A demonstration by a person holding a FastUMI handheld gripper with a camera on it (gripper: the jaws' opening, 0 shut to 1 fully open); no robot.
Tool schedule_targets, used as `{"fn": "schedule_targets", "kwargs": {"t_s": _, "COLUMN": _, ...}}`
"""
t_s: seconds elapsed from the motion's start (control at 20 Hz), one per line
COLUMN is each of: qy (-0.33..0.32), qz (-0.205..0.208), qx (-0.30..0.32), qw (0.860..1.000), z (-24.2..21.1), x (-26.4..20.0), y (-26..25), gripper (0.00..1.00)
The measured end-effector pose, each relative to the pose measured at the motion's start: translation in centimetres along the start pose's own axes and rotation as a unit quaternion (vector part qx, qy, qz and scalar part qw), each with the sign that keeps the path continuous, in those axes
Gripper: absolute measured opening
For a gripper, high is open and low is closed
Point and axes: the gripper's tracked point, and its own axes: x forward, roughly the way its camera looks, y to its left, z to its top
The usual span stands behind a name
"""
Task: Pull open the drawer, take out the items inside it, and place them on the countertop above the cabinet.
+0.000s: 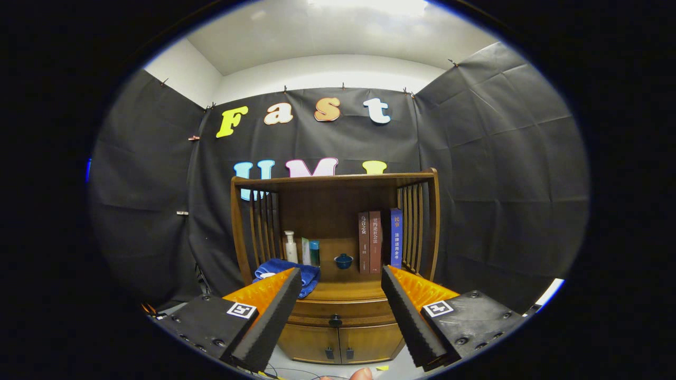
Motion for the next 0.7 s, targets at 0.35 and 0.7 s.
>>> {"fn": "schedule_targets", "kwargs": {"t_s": 0.35, "qy": 0.012, "qz": 0.024, "qx": 0.008, "qw": 1.000, "z": -1.1, "x": 0.8, "y": 2.0, "gripper": 0.99}}
{"fn": "schedule_targets", "kwargs": {"t_s": 0.7, "qy": 0.023, "qz": 0.023, "qx": 0.000, "qw": 0.999, "z": -2.5, "x": 1.5, "y": 2.5, "gripper": 0.98}}
